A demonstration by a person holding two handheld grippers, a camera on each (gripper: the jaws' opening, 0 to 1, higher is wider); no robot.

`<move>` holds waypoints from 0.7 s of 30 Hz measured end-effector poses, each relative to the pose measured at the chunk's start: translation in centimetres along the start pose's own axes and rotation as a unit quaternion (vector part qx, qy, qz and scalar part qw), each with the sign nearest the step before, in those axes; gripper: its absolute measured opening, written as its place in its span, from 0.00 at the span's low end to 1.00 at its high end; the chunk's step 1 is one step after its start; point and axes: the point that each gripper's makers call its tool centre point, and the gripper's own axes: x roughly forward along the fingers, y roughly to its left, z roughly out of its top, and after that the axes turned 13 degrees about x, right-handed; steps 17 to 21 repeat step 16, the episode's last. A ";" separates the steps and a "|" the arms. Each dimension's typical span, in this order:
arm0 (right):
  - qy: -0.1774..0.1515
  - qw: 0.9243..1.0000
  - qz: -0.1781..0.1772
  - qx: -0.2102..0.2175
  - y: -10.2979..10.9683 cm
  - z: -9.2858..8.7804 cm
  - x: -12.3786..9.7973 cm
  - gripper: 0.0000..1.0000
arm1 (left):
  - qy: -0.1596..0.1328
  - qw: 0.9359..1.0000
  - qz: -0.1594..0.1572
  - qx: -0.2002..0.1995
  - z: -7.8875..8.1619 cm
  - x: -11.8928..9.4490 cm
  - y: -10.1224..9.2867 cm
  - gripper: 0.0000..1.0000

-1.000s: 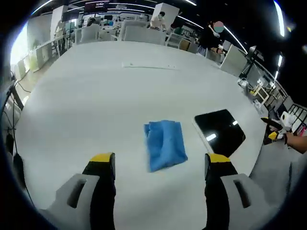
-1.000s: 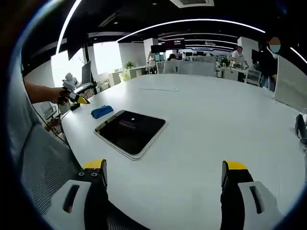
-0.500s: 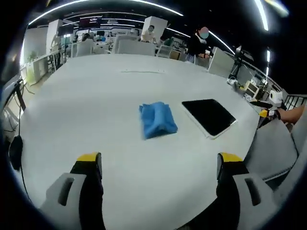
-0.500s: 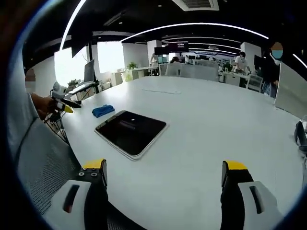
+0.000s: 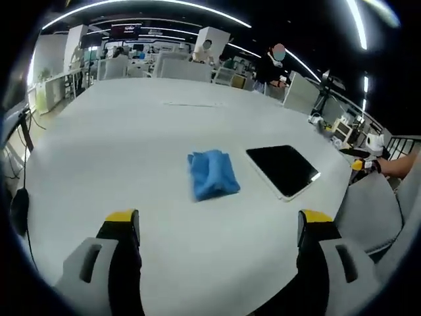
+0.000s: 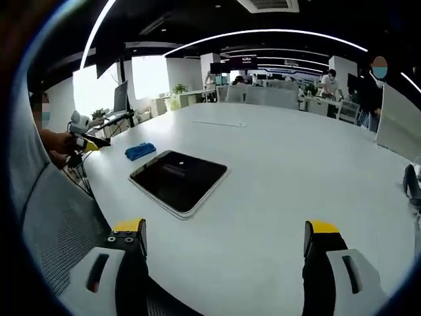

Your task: Wipe the mirror surface with the cleaning cloth until all visible marks leave the cleaned area.

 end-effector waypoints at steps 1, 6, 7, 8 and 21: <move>0.000 1.000 -0.001 0.000 0.0 0.0 0.0 0.99 | 0.001 1.000 0.000 0.001 0.0 0.0 0.0 0.99; 0.003 1.000 -0.001 -0.005 -0.1 -0.1 0.1 0.99 | -0.004 1.000 0.008 -0.006 0.0 -0.2 0.2 0.99; 0.004 1.000 -0.001 -0.005 -0.1 -0.1 0.1 0.99 | -0.004 1.000 0.007 -0.008 -0.1 -0.3 0.1 0.99; 0.004 1.000 -0.001 -0.004 -0.1 -0.1 0.1 0.99 | -0.003 1.000 0.006 -0.009 -0.2 -0.3 0.0 0.99; 0.005 1.000 -0.005 -0.001 -0.3 -0.2 0.0 0.99 | 0.003 1.000 0.008 -0.011 -0.7 -0.5 0.1 0.99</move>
